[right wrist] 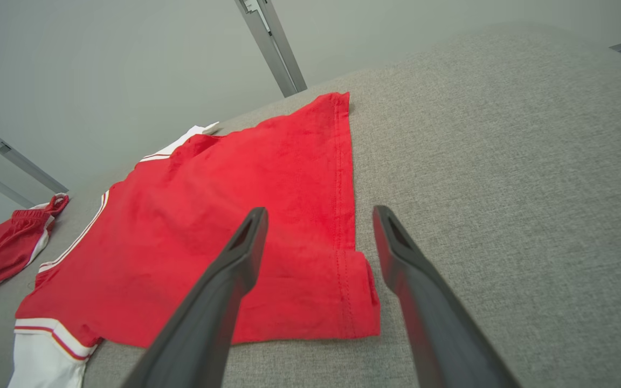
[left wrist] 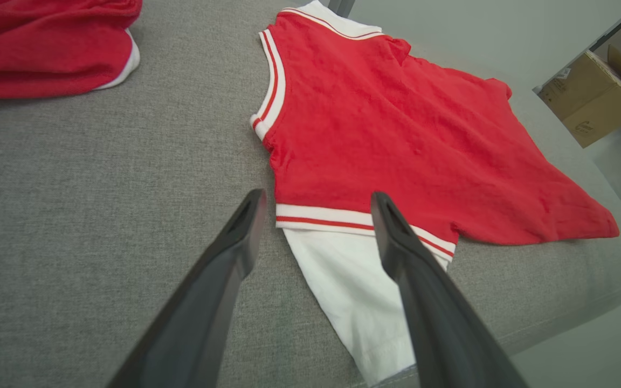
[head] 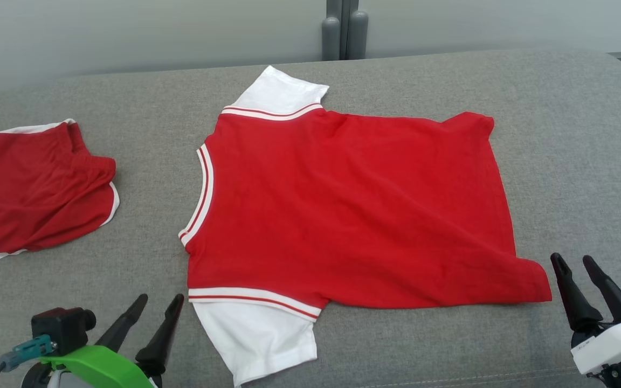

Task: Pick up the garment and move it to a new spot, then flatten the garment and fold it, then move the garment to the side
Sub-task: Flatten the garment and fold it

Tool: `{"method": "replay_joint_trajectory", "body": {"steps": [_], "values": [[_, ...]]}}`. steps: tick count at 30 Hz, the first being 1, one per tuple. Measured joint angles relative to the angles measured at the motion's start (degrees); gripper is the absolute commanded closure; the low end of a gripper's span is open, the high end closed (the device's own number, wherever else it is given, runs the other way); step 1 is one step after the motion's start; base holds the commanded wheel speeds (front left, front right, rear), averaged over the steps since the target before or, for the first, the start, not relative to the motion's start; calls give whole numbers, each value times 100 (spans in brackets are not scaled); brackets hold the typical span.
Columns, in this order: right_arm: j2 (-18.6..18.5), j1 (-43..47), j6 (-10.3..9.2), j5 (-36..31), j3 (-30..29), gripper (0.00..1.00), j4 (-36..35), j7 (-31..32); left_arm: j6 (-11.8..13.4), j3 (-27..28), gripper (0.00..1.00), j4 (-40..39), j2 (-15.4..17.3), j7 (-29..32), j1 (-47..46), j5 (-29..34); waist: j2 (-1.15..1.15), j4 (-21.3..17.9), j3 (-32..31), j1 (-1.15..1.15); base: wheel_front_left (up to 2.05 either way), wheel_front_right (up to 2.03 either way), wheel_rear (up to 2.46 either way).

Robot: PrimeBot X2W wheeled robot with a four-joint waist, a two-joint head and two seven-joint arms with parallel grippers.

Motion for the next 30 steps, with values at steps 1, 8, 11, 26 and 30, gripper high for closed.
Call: {"method": "replay_joint_trajectory", "body": {"steps": [1,8,11,26,30], "values": [[14,-6,-26,-42,-35,0,-18,-53,15,57,0,-8,-1,-102,-12,43,0,0,-3,0,0,0,0],[221,-159,-197,-331,-320,0,-278,-282,54,342,0,-25,-181,-703,-140,311,0,20,-97,0,0,0,0],[320,-289,-264,-470,-417,0,-444,-313,74,465,0,-20,-180,-978,-146,494,0,31,-133,0,0,0,0],[560,-613,-457,-1514,-818,0,-1252,-322,177,1101,0,-29,-375,-1655,-218,1203,0,60,-186,0,0,0,0],[570,-577,-497,-1699,-768,0,-1299,-322,181,1110,0,-29,-343,-1655,-217,1427,0,65,-181,0,0,0,0]]}}
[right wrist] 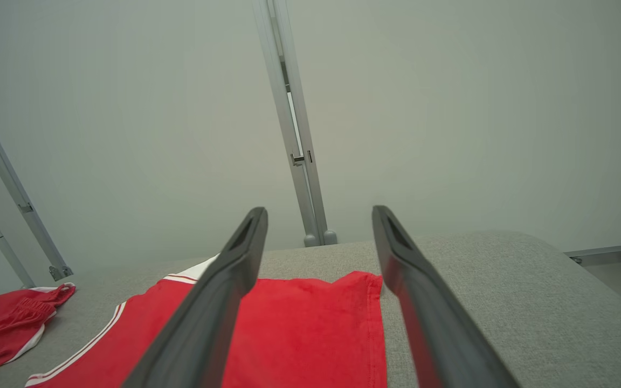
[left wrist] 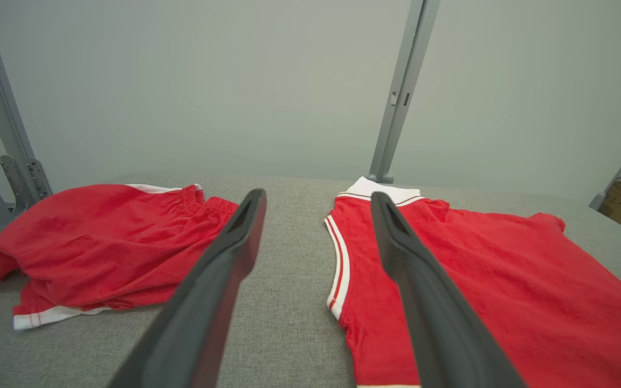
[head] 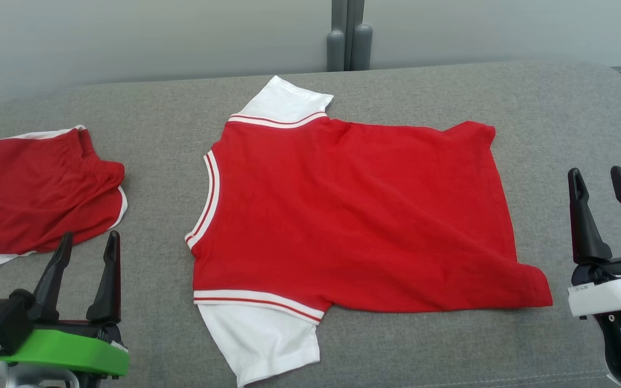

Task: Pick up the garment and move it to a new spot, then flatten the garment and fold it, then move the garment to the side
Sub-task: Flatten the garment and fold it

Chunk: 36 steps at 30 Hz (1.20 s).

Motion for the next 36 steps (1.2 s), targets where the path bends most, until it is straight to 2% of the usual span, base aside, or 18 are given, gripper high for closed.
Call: {"method": "replay_joint_trajectory", "body": {"steps": [8,28,36], "values": [[10,150,-2,-182,53,0,13,0,2,149,0,-12,-43,-1,2,269,0,-6,15,0,0,0,0],[151,330,-53,-427,0,0,13,0,20,266,0,-40,-360,-18,19,465,0,-14,1,0,0,0,0],[179,675,-44,-264,138,0,403,90,-20,-62,0,73,-590,15,249,278,0,-20,-12,0,0,0,0]]}}
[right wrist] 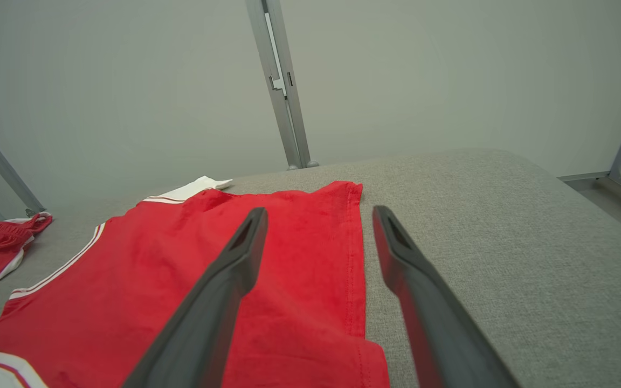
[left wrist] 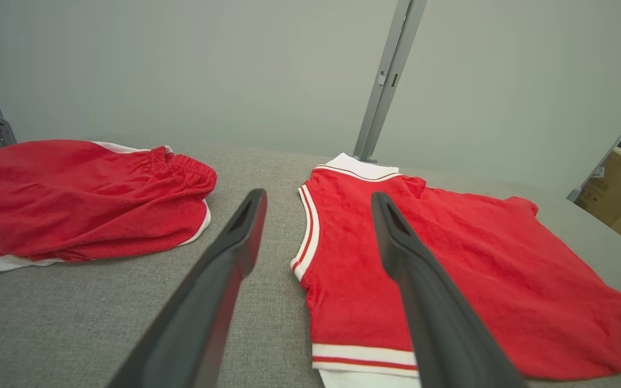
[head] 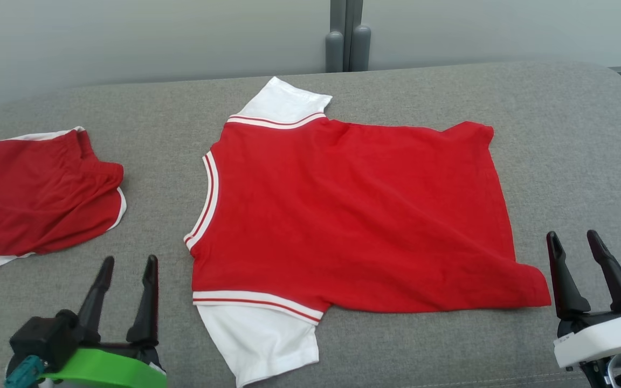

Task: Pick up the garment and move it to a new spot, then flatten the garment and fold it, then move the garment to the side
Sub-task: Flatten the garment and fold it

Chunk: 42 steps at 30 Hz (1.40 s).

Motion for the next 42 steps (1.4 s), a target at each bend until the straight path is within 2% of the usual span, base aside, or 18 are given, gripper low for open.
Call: {"method": "replay_joint_trajectory", "body": {"steps": [9,16,23,30,42], "values": [[53,151,79,323,19,0,346,177,-344,-656,0,455,-212,737,359,-550,0,-32,111,0,0,0,0],[178,373,204,653,38,0,805,309,-524,-851,0,545,-296,1207,359,-890,0,-23,229,0,0,0,0],[216,370,279,809,-7,0,1068,349,-545,-903,0,643,-288,1575,359,-1056,0,32,325,0,0,0,0],[299,316,424,1074,-25,0,1289,470,-661,-1039,0,639,-141,1957,347,-1098,0,86,456,0,0,0,0],[310,-107,661,1312,3,0,1681,704,-693,-1046,0,704,-240,2599,343,-1769,0,152,649,0,0,0,0]]}}
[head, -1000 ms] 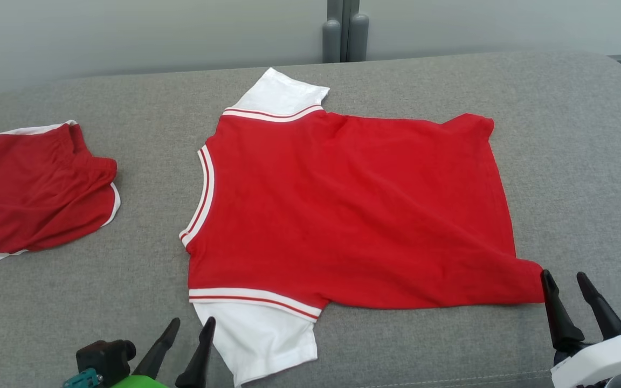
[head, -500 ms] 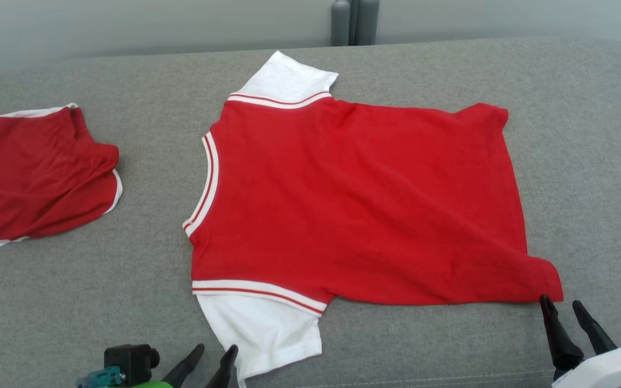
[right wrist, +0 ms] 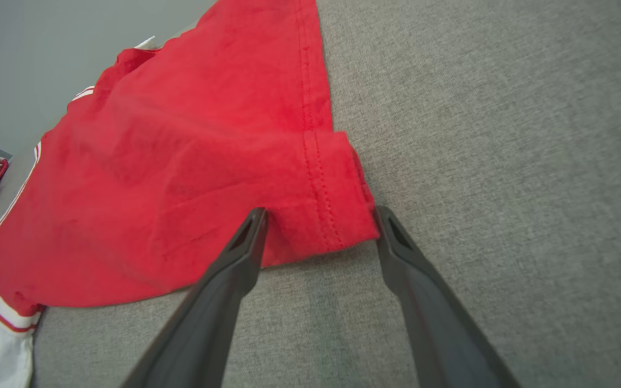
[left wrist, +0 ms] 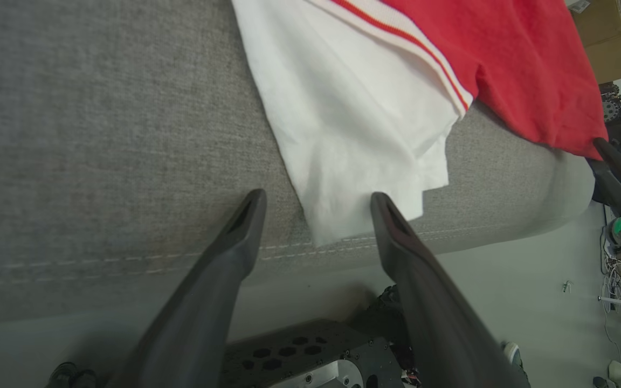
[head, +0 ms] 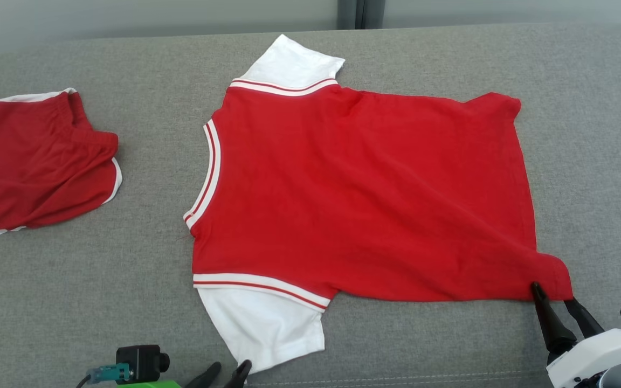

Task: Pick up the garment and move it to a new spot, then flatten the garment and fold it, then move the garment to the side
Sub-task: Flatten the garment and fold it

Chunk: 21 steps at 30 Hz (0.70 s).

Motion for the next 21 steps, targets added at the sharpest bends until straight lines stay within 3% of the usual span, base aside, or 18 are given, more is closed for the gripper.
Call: {"method": "replay_joint_trajectory", "body": {"steps": [8,20,21], "values": [[31,-311,104,18,45,0,196,51,2,7,0,27,-58,417,-44,-314,0,-20,162,0,0,0,0],[76,-651,216,49,164,0,543,120,1,18,0,75,-70,579,-374,-361,0,-36,326,0,0,0,0],[76,-676,218,55,165,0,578,126,0,20,15,76,-71,597,-382,-361,0,-35,333,0,0,0,0]]}}
